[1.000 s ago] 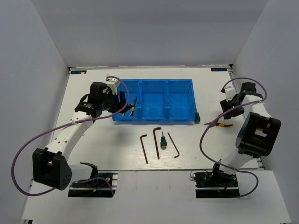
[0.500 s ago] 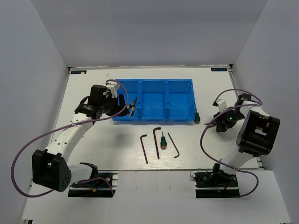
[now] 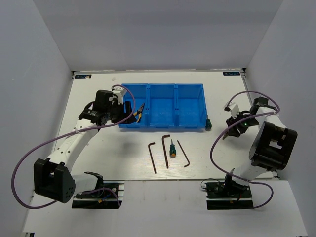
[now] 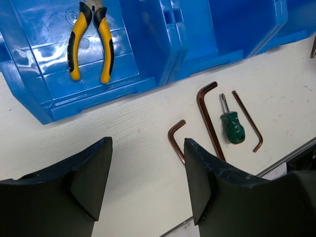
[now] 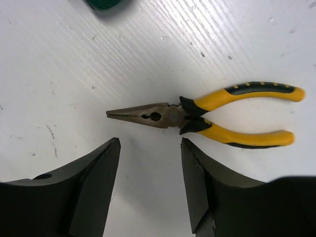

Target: Sort the tools into containers

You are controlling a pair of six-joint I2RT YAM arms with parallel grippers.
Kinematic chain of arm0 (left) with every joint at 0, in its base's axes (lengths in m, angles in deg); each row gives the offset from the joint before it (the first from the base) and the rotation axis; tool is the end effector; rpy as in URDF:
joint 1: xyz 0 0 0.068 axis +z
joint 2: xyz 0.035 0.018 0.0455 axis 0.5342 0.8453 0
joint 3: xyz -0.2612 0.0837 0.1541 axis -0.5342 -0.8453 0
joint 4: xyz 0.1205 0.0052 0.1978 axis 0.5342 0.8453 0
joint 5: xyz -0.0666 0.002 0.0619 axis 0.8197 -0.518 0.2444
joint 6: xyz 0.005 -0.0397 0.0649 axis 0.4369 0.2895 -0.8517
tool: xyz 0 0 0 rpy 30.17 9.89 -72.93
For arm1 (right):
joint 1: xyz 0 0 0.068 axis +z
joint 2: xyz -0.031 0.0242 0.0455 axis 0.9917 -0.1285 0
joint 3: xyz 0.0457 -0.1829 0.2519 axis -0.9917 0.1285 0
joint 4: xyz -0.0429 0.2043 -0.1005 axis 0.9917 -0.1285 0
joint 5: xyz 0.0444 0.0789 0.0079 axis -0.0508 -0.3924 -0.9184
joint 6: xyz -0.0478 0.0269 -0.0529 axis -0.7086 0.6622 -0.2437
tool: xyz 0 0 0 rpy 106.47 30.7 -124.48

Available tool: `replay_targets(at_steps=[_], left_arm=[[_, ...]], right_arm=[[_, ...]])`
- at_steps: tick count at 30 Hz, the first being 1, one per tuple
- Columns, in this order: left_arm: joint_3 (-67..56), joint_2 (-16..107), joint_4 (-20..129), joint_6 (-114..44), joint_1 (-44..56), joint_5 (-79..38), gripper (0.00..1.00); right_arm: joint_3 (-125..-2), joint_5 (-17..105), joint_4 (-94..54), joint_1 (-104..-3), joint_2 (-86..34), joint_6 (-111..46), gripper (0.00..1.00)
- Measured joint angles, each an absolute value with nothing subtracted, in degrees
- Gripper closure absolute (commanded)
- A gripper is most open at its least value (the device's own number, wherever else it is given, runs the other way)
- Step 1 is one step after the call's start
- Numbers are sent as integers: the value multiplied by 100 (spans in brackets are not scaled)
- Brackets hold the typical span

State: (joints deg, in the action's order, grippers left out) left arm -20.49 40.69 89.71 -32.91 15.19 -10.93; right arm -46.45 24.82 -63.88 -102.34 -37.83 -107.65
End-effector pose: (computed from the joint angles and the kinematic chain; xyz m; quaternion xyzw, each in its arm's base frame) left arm 0.2170 -0.0872 0.3132 0.0812 0.9168 -0.2349 0.3127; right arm 0.2659 -0.0641 0.2215 -0.4181 0.8725 0.1010 0.2319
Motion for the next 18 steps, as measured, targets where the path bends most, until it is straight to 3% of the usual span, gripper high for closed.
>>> replay_targets(at_steps=[8,18], left_arm=[[-1972,4161,8993,-3245,1519,-1065,30],[-1826,4286,9082,-3230,1519,-1050,30]], right_arm=[[-4689,2751,-6086,-10241,-3624,-11220,40],[-5559,2884,-6123,-10462,-4610,-12737,39]])
